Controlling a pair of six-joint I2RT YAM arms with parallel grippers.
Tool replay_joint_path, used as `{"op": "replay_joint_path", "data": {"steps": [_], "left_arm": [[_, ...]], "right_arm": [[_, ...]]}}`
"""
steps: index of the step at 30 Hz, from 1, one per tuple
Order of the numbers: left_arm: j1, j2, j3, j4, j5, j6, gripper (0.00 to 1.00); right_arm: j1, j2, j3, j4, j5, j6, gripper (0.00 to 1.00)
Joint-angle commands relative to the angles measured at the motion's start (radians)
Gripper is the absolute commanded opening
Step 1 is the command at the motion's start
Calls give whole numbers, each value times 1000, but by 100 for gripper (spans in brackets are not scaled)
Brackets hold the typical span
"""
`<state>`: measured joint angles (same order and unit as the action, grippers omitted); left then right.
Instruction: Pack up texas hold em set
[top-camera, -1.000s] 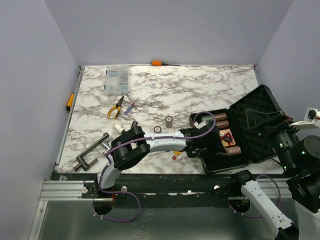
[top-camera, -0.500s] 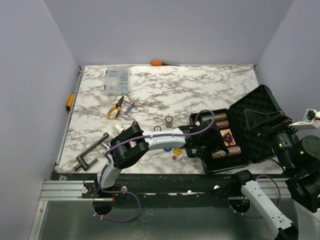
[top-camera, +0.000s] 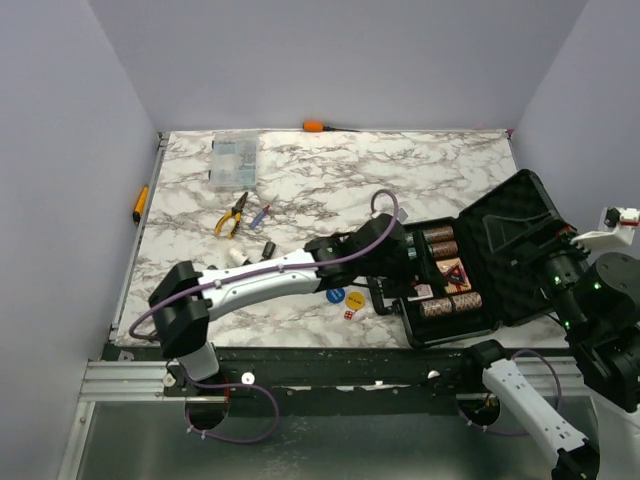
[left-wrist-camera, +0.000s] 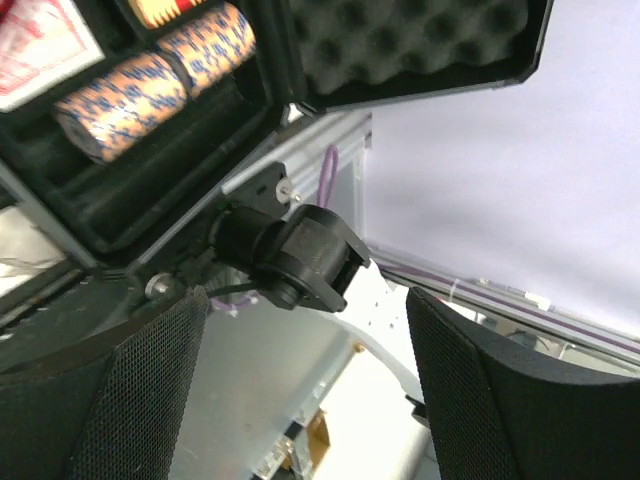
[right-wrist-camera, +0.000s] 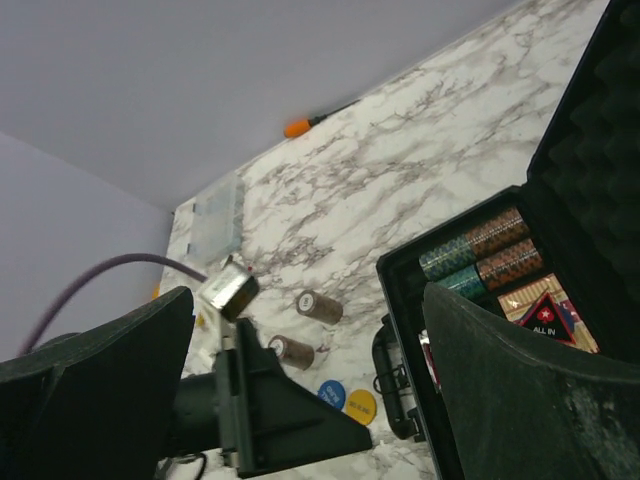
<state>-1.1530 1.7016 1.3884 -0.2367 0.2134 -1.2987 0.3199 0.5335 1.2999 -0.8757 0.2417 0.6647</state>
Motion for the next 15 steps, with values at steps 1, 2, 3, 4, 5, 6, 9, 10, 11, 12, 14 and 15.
{"op": "replay_joint_path", "data": {"steps": [1,2,3,4,5,6,9,10,11,12,14,15], "left_arm": [[45,-157,-109,-131,-136,137,79],[52,-183,-121,-161,-161,163,79],[59,-212,-128,-192,-182,199,78],[63,-234,-130,-236,-204,235,78],[69,-259,-133,-271,-240,262,78],[74,-285,-138,-308,-266,295,78],[100,-368,-180,-371,-330,359,78],[111,-407,-205,-389,-352,369,78],[125,-441,-232,-401,-374,375,78],[146,-485,-265,-412,-383,378,78],[187,-568,-327,-428,-397,383,78],[201,-606,-353,-434,-408,388,78]], "right_arm": [[4,56,12,-140,-12,16,100],[3,63,8,-149,-25,23,100],[4,69,2,-160,-44,26,99],[4,77,-3,-166,-61,34,99],[4,85,-9,-177,-83,42,97],[3,98,-16,-189,-103,51,95],[3,154,-45,-268,-172,86,92],[3,172,-67,-300,-194,92,90],[4,191,-88,-323,-221,96,88],[4,207,-116,-348,-235,101,88],[4,226,-174,-375,-289,111,85],[3,225,-211,-374,-312,112,79]]}}
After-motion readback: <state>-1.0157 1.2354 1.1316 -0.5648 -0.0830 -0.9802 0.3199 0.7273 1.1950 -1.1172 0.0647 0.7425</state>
